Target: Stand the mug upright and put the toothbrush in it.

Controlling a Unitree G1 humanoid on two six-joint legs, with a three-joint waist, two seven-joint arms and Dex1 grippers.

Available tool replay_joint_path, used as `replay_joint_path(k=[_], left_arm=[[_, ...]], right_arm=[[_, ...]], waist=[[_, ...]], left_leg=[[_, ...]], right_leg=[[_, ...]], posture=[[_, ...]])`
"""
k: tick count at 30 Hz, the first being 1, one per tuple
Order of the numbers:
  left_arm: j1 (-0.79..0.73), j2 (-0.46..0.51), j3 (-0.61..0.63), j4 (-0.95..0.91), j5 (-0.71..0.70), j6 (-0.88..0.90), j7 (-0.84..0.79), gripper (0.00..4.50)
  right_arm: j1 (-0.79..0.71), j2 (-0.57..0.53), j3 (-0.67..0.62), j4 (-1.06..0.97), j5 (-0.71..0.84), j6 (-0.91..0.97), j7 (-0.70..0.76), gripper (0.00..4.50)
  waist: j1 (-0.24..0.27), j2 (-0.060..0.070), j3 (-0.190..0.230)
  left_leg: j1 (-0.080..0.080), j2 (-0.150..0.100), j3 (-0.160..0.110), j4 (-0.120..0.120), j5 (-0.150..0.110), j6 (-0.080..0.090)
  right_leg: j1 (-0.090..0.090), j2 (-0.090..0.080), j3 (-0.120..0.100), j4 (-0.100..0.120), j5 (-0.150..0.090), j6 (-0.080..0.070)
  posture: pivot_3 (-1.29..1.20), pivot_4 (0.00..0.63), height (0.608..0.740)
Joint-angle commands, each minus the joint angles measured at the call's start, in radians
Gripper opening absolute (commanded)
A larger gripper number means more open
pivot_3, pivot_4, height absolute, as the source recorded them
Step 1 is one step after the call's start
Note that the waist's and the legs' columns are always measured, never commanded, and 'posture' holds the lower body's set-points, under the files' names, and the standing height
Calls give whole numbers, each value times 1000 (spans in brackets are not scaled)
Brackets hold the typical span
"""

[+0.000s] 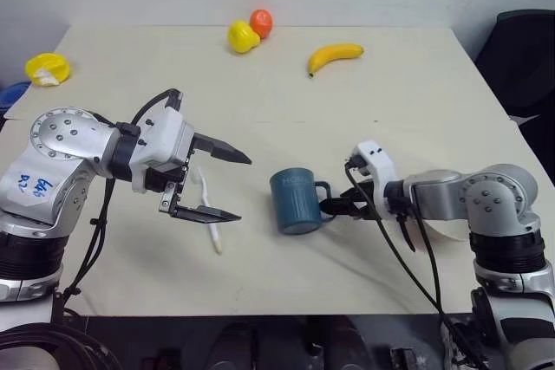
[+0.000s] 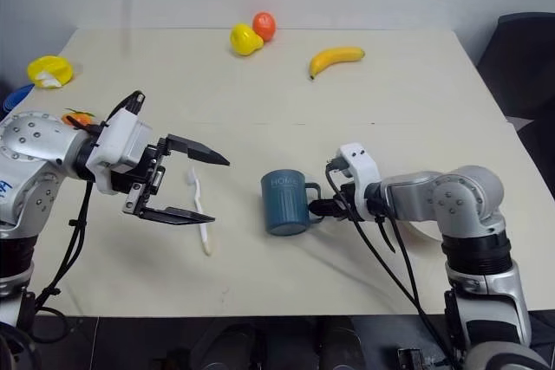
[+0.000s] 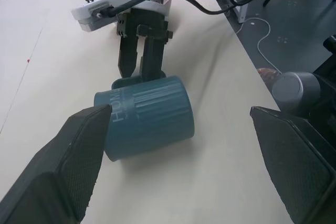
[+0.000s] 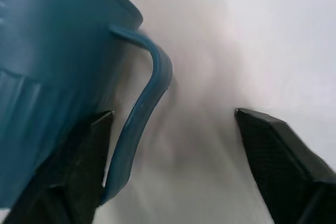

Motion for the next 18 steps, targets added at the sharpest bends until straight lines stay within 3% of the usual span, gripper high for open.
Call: replay_joint_path(k=[1, 9, 15, 18], left_arm=[[-14, 4, 26, -6, -6, -17, -1, 4500], [-7, 7, 33, 3, -6, -22, 3, 4500], [51, 32, 101, -2, -19, 21, 54, 4500], [145, 62, 220, -15, -42, 97, 132, 4500]], right_arm=[[-4, -7, 46, 1, -76, -46, 66, 2562], [-11, 24, 18, -32, -126, -34, 139, 30], [-13, 137, -101, -43, -137, -172, 150, 30], [-33, 274, -53, 9, -305, -500, 121, 30]], waist=[[-3, 0, 0], [-17, 0, 0], [-20, 0, 0], [-30, 0, 0]], left_leg=[[0, 0, 0, 0, 0, 0], [0, 0, 0, -1, 0, 0], [0, 0, 0, -1, 0, 0], [0, 1, 0, -2, 0, 0]], right_leg=[[0, 0, 0, 0, 0, 0], [0, 0, 0, 0, 0, 0], [-1, 0, 0, 0, 0, 0], [-4, 0, 1, 1, 0, 0]], posture=[[0, 150, 740], [0, 150, 740], [0, 150, 740], [0, 150, 740]])
